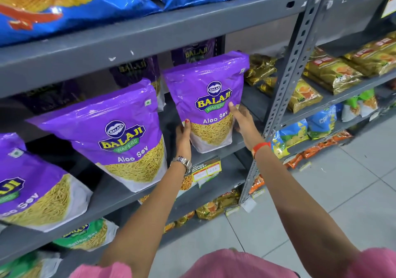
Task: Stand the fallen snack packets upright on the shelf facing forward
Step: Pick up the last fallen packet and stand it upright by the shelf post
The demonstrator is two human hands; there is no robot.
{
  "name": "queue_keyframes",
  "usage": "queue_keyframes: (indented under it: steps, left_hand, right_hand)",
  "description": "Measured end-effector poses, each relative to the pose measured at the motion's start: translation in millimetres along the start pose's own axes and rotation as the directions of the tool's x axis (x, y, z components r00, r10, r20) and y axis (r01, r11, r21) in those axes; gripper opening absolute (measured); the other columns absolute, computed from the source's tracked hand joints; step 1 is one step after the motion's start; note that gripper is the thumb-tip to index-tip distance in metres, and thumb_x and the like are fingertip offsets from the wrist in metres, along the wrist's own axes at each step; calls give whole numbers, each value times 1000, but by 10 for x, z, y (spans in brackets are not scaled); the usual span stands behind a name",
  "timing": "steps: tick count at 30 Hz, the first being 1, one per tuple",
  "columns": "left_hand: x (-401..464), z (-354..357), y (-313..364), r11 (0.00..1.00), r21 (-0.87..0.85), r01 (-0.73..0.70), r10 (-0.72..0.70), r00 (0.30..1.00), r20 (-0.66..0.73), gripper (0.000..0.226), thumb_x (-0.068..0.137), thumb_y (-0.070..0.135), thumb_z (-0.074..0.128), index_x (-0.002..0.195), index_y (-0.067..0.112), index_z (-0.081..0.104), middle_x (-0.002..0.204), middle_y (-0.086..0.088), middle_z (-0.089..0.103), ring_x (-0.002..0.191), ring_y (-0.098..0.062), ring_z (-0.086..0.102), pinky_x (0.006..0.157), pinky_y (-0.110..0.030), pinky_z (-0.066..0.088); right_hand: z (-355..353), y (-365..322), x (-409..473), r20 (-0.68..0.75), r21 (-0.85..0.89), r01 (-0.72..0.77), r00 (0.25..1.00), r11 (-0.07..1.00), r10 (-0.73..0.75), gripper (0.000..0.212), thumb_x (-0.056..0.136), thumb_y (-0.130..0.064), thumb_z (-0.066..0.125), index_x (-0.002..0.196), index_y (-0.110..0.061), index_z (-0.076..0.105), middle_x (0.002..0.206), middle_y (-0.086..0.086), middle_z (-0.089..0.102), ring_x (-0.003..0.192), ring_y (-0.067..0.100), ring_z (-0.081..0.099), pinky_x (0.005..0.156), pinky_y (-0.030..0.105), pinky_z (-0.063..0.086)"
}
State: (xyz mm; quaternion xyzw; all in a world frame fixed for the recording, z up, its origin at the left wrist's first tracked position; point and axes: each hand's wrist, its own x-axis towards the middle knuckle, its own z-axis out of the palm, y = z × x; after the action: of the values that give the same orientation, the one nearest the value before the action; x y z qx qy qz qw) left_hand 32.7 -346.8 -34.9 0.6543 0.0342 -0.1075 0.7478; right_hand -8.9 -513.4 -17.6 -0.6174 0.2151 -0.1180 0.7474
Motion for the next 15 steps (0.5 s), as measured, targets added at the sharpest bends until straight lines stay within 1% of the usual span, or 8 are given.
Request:
queue_keyframes:
  steps: [2, 3, 5, 6, 7, 9, 12, 15]
  left_hand:
    - [-27, -29, -37, 999, -20, -41, 41, 999, -7, 46, 91, 36, 42, 132, 17, 35, 138, -11, 44, 112, -14, 43, 93, -28, 31]
    - [-46, -26, -64, 998, -31, -46, 46, 999, 17, 39, 91, 34, 42, 128, 20, 38, 135, -9, 47, 111, -15, 45, 93, -29, 34]
    - [-86, 21, -115, 999, -33, -40, 43, 996, 80, 30, 92, 29, 43, 121, 23, 40, 130, -4, 48, 119, -21, 47, 100, -34, 37]
    - [-103, 61, -132, 999, -32, -38, 41, 995, 96, 35, 92, 27, 43, 125, 19, 37, 135, -4, 44, 126, -24, 43, 107, -38, 35]
    - [-117, 104, -141, 999, -36, -29, 32, 995, 94, 46, 91, 27, 43, 134, 14, 30, 143, -7, 38, 132, -26, 37, 112, -42, 31]
    - [-119, 185, -140, 999, -32, -11, 13, 998, 69, 60, 92, 28, 42, 142, 12, 14, 150, -14, 27, 136, -28, 31, 114, -47, 26]
    - [-80, 297, -139, 999, -32, -7, 8, 998, 55, 59, 92, 27, 40, 142, 11, 13, 150, -14, 27, 135, -27, 32, 114, -46, 27]
    - [-67, 471, -125, 999, -29, -22, 24, 997, 79, 49, 93, 23, 41, 136, 11, 22, 140, -12, 39, 121, -20, 44, 104, -36, 37]
  right_hand:
    - [17, 81, -9, -38, 24, -21, 999, 1000, 22, 57, 82, -53, 56, 124, -17, 42, 111, -10, 60, 94, -1, 56, 68, 19, 41]
    - [25, 125, -5, -46, 20, -39, 998, 999, 40, 58, 84, -53, 53, 126, -15, 42, 111, -9, 60, 91, -2, 55, 68, 20, 41]
    - [47, 203, 27, -45, 6, -69, 997, 998, 69, 60, 88, -51, 49, 129, -9, 43, 123, 4, 61, 101, 11, 60, 79, 26, 46]
    - [63, 222, 43, -50, 1, -75, 996, 997, 75, 59, 89, -49, 47, 130, -6, 43, 127, 10, 60, 108, 19, 60, 85, 29, 47]
    - [72, 226, 57, -61, -2, -75, 995, 997, 75, 58, 90, -47, 47, 129, -5, 44, 128, 14, 59, 113, 24, 59, 86, 31, 47]
    - [60, 225, 80, -72, 3, -68, 995, 998, 69, 56, 91, -44, 47, 129, -2, 45, 128, 17, 59, 115, 27, 58, 87, 31, 47]
    - [-40, 234, 122, -83, -1, -66, 994, 998, 65, 58, 90, -45, 48, 128, -1, 45, 128, 17, 59, 115, 27, 58, 89, 31, 49]
    - [-196, 225, 207, -120, 2, -54, 991, 999, 54, 61, 89, -47, 48, 130, -2, 45, 129, 15, 59, 117, 26, 57, 97, 35, 47]
